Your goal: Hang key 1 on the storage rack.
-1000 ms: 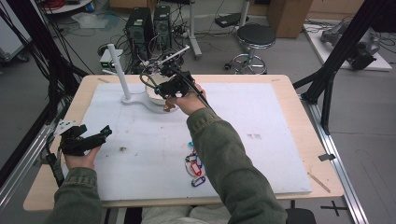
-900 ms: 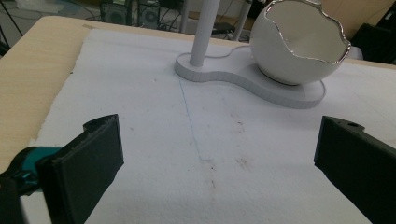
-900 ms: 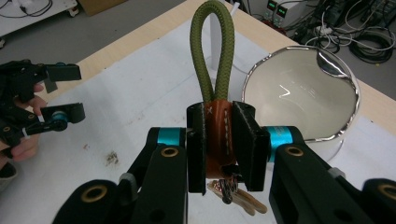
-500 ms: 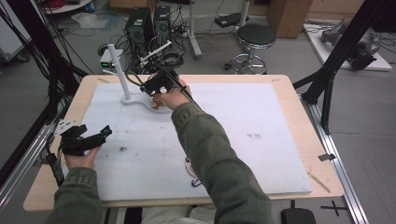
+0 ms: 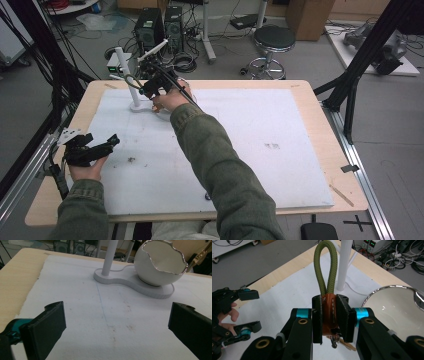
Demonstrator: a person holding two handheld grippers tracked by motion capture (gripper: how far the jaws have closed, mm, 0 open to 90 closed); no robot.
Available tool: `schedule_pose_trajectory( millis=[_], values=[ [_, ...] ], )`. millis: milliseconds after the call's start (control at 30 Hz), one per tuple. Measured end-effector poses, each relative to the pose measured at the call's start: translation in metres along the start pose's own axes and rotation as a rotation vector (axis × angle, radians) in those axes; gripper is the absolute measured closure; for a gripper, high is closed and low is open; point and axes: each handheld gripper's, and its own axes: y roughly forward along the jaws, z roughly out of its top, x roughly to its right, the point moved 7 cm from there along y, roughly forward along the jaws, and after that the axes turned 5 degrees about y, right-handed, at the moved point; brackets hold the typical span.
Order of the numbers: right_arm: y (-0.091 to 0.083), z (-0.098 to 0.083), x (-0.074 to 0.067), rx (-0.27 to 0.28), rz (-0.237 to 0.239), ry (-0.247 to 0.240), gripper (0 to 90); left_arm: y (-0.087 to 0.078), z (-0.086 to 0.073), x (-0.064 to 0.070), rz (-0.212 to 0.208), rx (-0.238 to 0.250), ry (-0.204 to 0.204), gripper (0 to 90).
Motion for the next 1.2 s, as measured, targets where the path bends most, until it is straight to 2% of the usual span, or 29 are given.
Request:
schedule_pose_trajectory(
  millis=[300,433,567,700,1000,1200],
  values=[
    [0.001,0.022,-0.007,0.009,-0.025,-0.042,75.7,0.002,0.000,-0.002,0.003,0.003,-0.012,1.7],
    [0.005,0.028,-0.005,0.021,-0.020,-0.044,75.6,0.003,0.000,-0.004,0.008,0.000,-0.006,1.7],
    [0.018,0.026,0.003,0.005,-0.022,-0.030,75.6,0.004,0.000,-0.004,0.008,0.002,-0.008,1.7],
    [0.030,0.027,0.011,0.017,-0.012,-0.007,75.6,0.004,-0.001,-0.003,0.005,-0.002,-0.002,1.7],
    [0.055,0.023,0.018,-0.002,-0.023,0.019,75.7,0.005,-0.002,-0.003,-0.004,-0.011,0.001,1.7],
    [0.066,0.022,0.019,-0.004,-0.025,0.011,75.8,0.006,-0.002,-0.002,-0.009,-0.011,-0.004,1.7]
  ],
)
